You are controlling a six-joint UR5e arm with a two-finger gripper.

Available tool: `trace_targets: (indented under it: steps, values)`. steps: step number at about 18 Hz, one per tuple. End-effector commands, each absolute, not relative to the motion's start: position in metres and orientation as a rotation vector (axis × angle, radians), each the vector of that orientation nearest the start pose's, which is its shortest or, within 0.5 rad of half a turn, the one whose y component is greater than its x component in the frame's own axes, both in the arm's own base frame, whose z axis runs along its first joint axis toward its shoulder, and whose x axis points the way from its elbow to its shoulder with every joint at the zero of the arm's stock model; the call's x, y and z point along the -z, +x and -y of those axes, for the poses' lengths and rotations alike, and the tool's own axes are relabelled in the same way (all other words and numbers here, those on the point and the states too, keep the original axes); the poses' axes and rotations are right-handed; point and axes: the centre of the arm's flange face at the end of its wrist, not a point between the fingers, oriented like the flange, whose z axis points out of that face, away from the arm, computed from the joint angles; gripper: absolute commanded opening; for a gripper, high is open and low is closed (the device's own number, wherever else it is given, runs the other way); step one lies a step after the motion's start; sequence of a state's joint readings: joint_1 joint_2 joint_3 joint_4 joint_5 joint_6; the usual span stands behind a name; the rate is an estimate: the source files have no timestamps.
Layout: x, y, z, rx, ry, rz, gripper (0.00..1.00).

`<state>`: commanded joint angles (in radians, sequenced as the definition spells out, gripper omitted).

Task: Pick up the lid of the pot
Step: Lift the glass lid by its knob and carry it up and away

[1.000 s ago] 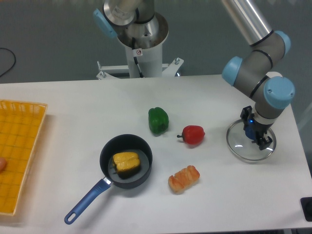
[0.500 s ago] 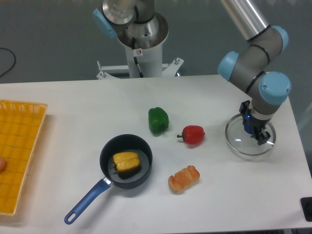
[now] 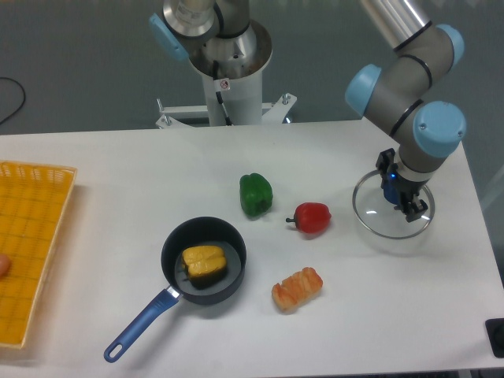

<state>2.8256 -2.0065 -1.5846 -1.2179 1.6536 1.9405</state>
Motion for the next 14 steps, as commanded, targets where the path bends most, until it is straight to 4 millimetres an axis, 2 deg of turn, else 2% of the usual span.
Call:
trace_targets:
  steps: [5, 14]
  values:
    - [-0.285, -0.542, -0.312, 0.192, -3.031, -1.067, 0.63]
    - [-0.296, -0.533, -0.321, 0.195, -3.032, -1.067, 0.63]
